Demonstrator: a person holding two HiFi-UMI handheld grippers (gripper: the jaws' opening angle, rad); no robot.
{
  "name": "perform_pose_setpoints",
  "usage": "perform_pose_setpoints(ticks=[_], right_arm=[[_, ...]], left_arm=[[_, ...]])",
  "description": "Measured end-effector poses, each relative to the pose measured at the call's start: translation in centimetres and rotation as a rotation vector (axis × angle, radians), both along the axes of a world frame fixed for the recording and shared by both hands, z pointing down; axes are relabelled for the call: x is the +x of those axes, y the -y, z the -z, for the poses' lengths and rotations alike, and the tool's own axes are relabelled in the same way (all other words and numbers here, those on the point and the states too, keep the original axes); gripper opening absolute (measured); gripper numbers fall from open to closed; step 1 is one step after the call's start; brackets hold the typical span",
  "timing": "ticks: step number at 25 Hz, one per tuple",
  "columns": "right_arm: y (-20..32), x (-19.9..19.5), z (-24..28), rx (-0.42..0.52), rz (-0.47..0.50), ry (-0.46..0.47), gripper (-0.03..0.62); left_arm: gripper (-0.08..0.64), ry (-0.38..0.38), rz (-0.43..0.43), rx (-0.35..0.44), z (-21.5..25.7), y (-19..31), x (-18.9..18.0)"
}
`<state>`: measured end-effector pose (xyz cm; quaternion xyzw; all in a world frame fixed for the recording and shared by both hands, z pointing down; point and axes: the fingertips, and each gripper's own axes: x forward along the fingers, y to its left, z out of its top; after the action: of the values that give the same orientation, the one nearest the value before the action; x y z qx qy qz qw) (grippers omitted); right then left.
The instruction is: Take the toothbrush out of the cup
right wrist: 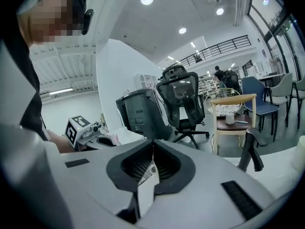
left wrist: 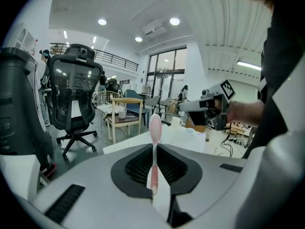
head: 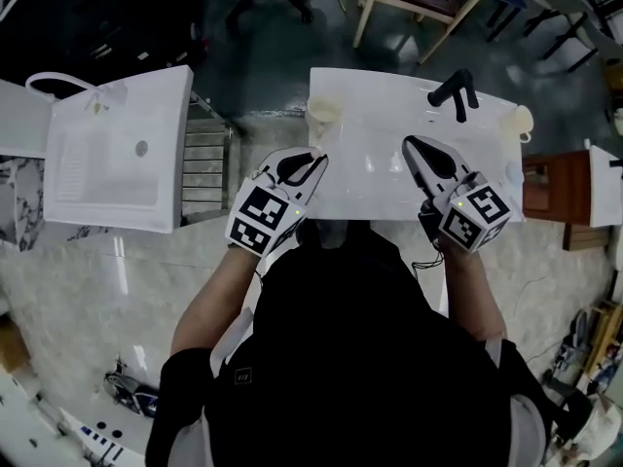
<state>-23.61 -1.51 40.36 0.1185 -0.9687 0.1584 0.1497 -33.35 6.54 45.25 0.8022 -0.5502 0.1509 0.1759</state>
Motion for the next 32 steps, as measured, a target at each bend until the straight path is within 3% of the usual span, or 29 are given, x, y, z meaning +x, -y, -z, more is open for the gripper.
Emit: perform_pose_setpoints(ticks=[7, 10, 13, 16, 21, 32], right_arm=[[0.8, 2.7, 1.0, 0.003, 0.032, 0.054, 0.031], [1.4, 5.6, 1.0, 0.010, 0.037, 0.075, 0.031], [3.1, 9.6, -0.2, 0.011, -0.020, 0.051, 0.031], [4.3, 12.7, -1.5, -0.023, -0.063, 0.043, 0.031], [4.8, 16.0, -2.5, -0.075, -0.104, 0.069, 0.031], [4.8, 19.2, -2.5, -0.089, -0.156, 0.027, 0.031]], left_arm=[[0.037, 0.233, -0.128, -0.124, -6.3, -0.8, 5.4], [0.037, 0.298, -0.180, -0.166, -8.4, -0.5, 7.9], [0.037, 0.354, -0.212, -0.198, -9.9, 0.1, 9.9], [0.037, 0.391, -0.239, -0.222, -11.1, 0.9, 11.5], [0.037, 0.453, -0.352, -0.270, -13.7, 1.2, 14.3], [0.035, 0.546, -0.647, -0.348, -18.4, 1.0, 18.9]])
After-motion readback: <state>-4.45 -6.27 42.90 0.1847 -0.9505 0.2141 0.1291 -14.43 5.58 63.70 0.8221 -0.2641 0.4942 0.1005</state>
